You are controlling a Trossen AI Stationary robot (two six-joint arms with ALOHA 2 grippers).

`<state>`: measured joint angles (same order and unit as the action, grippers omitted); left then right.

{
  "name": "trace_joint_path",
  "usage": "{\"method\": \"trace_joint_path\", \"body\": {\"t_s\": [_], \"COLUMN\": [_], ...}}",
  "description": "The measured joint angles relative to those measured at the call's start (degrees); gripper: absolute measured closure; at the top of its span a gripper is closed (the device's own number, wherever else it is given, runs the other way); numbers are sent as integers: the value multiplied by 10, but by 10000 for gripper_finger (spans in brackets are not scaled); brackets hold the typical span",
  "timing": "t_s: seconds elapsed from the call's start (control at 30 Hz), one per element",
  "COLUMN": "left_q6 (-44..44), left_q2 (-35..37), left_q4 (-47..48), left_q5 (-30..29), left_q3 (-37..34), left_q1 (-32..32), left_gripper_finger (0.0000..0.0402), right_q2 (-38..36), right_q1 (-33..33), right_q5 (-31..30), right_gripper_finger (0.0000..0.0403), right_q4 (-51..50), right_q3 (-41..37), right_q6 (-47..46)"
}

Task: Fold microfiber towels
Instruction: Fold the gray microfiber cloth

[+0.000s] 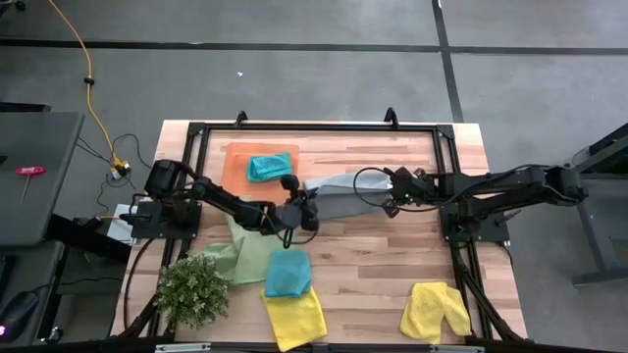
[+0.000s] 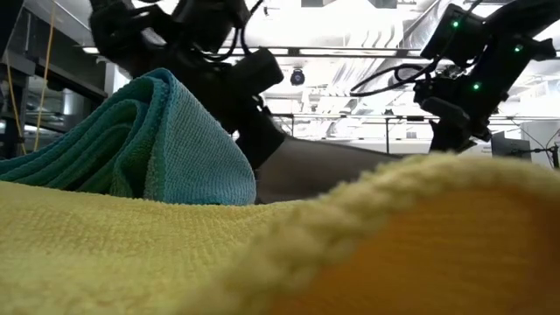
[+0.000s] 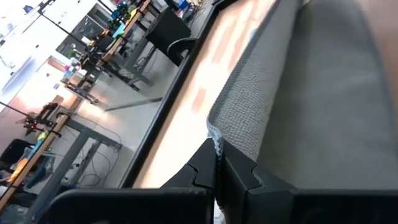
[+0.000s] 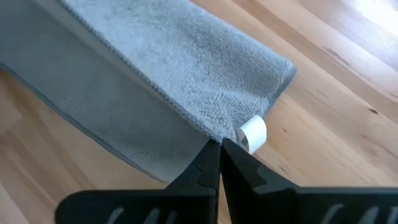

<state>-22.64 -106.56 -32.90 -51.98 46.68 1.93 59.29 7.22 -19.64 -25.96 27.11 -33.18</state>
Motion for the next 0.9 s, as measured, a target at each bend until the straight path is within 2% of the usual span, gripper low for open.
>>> {"method": "trace_joint_path", "body": {"t_s": [0.23, 0.43, 0.63, 0.9], "left_q6": [26, 26, 29, 82], "left_q2": [0, 0, 0, 0], "left_q4": [0, 8, 37, 103], "left_q5": [9, 46, 27, 64], "left_q3": [-10, -10, -10, -9], "left_q1": [34, 54, 65, 79], "left_gripper_finger": [401, 401, 401, 401], "right_q2": [0, 0, 0, 0], "right_q1": [-2, -1, -2, -2], "right_q5": [-12, -12, -7, 6], "right_gripper_finger": [403, 403, 403, 403], "right_q4": [3, 2, 3, 6], "right_q3": [0, 0, 0, 0], "right_q6": [6, 7, 7, 8]}}
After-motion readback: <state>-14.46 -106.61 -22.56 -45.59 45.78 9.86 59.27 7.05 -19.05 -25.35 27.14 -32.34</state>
